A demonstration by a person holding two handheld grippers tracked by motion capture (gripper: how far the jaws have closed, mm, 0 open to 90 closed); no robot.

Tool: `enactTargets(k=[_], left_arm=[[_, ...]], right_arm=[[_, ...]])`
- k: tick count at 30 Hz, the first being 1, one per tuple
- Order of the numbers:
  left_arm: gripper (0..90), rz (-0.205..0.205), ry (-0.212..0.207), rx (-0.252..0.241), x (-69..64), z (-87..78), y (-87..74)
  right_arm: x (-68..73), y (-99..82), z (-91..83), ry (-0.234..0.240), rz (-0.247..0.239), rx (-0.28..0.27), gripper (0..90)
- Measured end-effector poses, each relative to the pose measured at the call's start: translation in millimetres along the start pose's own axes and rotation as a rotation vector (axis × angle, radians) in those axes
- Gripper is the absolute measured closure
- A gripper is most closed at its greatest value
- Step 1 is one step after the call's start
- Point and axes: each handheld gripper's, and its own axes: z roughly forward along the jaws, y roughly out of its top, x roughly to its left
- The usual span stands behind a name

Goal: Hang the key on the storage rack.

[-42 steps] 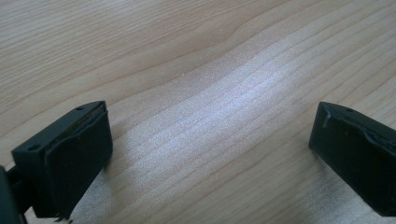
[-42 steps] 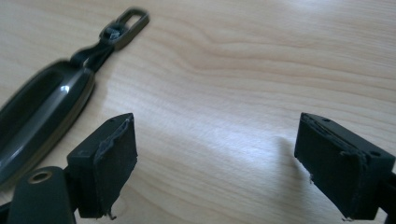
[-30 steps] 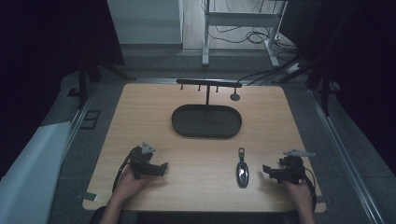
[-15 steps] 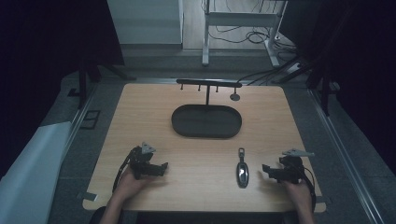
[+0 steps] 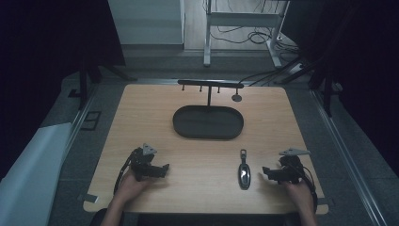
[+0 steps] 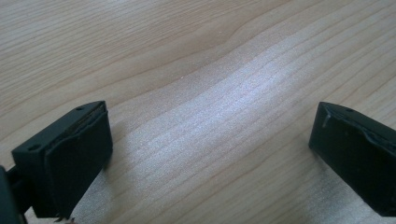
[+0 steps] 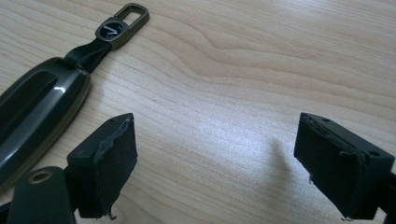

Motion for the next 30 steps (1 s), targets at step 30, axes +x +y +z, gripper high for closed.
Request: enactTargets(k=[30], left_arm=[[0.0, 0.003, 0.000, 0.003, 0.2, -0.1, 0.1]], right_arm=[[34.1, 31.7, 0.2, 0.079, -0.086, 0.165, 12.9]])
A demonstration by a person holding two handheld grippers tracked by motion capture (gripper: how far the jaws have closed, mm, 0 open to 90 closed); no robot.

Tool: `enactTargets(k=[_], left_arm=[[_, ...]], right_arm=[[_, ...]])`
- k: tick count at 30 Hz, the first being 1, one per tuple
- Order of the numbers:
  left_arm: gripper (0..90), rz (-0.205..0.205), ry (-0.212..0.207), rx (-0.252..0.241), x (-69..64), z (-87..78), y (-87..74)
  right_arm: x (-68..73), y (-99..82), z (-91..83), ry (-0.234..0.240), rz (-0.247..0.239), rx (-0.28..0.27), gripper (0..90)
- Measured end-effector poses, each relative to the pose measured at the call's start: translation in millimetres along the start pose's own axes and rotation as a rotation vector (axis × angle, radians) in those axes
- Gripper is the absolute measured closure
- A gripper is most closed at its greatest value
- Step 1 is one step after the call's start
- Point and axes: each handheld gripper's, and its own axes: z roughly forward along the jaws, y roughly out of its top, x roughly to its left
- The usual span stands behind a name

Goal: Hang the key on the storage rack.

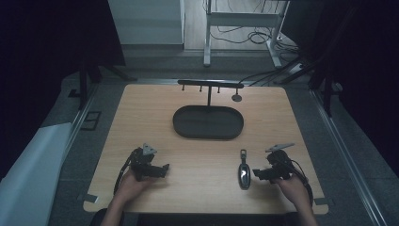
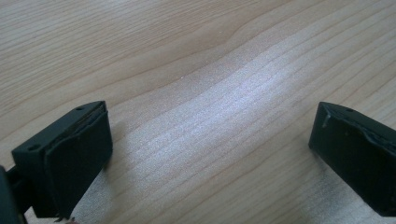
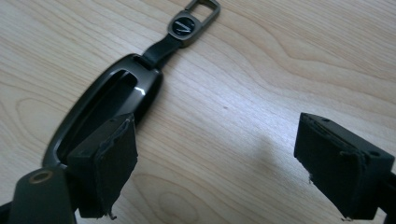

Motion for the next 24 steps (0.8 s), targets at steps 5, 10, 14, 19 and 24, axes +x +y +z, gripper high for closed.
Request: enactTargets(k=[5, 10, 14, 19, 24], left_arm=[[0.0, 0.000, 0.000, 0.000, 0.1, 0.0, 0.0], [0.0, 0.000, -0.001, 0.001, 0.0, 0.0, 0.1], [0.0, 0.000, 0.000, 0.000, -0.1, 0.1, 0.1], [0.0, 0.001, 0.000, 0.002, 0.0, 0.0, 0.3], [0.0, 0.000, 0.000, 0.001, -0.1, 0.1, 0.2]], right_arm=[[5.5, 9.4, -1.1, 0.001, -0.017, 0.021, 13.0], [7.3, 16.5, 0.7, 0.007, -0.026, 0.049, 13.0], [7.1, 26.2, 1.3, 0.019, -0.025, 0.071, 13.0], [9.4, 34.4, 1.4, 0.027, -0.033, 0.123, 13.0], [13.1, 39.6, 3.1, 0.034, -0.043, 0.177, 13.0]])
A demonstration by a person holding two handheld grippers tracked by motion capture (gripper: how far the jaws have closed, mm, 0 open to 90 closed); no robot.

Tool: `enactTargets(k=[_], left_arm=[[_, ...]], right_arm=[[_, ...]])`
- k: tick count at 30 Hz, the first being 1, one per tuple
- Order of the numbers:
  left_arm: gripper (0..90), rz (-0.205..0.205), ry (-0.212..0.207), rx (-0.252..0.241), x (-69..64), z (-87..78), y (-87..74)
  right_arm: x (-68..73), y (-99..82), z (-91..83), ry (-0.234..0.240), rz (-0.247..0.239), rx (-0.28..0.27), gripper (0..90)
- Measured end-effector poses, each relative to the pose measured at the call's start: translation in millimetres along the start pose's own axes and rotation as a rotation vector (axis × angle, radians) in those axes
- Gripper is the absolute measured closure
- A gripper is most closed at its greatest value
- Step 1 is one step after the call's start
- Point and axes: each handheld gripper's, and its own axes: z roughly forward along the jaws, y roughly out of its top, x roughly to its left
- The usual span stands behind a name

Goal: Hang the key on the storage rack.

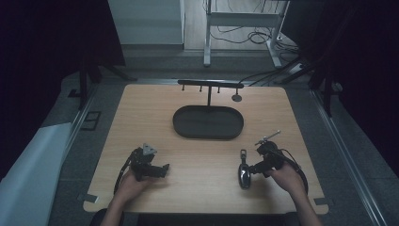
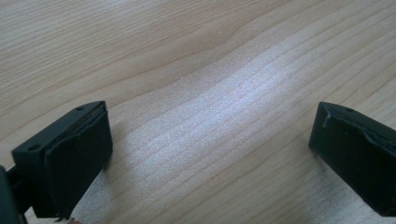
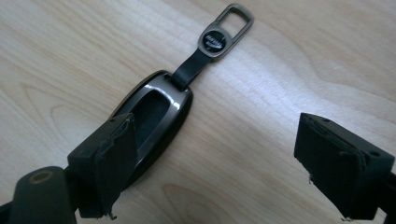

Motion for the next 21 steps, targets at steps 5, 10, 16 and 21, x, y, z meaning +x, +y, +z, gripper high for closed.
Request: enactTargets(k=[5, 10, 16, 21], left_arm=[[0.0, 0.000, -0.001, 0.001, 0.0, -0.1, 0.0], [0.0, 0.000, -0.001, 0.001, 0.0, -0.1, 0.1], [0.0, 0.001, -0.001, 0.001, 0.0, 0.1, 0.2], [0.0, 0.002, -0.003, 0.002, 0.1, 0.2, 0.4]], right_arm=[[7.4, 7.2, 6.0, -0.003, -0.025, 0.075, 13.0], [19.1, 15.6, 14.0, 0.000, -0.039, 0.110, 13.1], [28.0, 20.3, 23.6, -0.013, -0.052, 0.136, 12.8], [34.5, 20.3, 36.1, -0.005, -0.070, 0.153, 13.0]])
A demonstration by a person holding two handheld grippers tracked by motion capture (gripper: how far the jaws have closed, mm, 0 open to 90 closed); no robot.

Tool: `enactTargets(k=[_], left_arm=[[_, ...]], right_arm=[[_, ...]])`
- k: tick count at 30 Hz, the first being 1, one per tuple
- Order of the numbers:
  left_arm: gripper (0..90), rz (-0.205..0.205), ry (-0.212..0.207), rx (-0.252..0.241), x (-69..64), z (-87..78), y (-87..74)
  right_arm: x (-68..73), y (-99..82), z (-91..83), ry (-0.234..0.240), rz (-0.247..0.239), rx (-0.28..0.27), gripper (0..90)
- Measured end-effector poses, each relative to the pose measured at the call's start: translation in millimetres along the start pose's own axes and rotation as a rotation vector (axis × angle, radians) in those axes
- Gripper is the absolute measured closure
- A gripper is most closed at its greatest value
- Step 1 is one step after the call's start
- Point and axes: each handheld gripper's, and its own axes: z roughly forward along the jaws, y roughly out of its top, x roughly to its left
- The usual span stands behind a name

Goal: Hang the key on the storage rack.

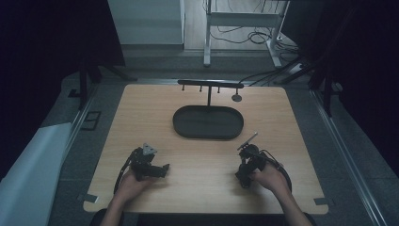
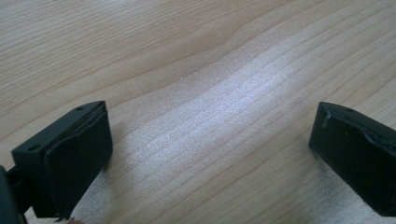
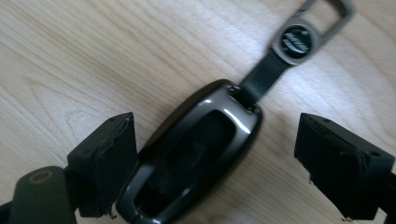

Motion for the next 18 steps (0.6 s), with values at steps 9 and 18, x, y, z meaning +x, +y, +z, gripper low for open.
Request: enactTargets(k=[9, 18], left_arm=[[0.0, 0.002, 0.000, 0.000, 0.1, 0.4, 0.4], [0.0, 0.001, 0.000, -0.001, 0.0, 0.5, 0.5]], right_arm=[[-13.8, -7.2, -3.9, -0.053, 0.005, 0.031, 13.2], [-20.1, -8.5, -1.1, -0.040, 0.043, 0.033, 26.0]])
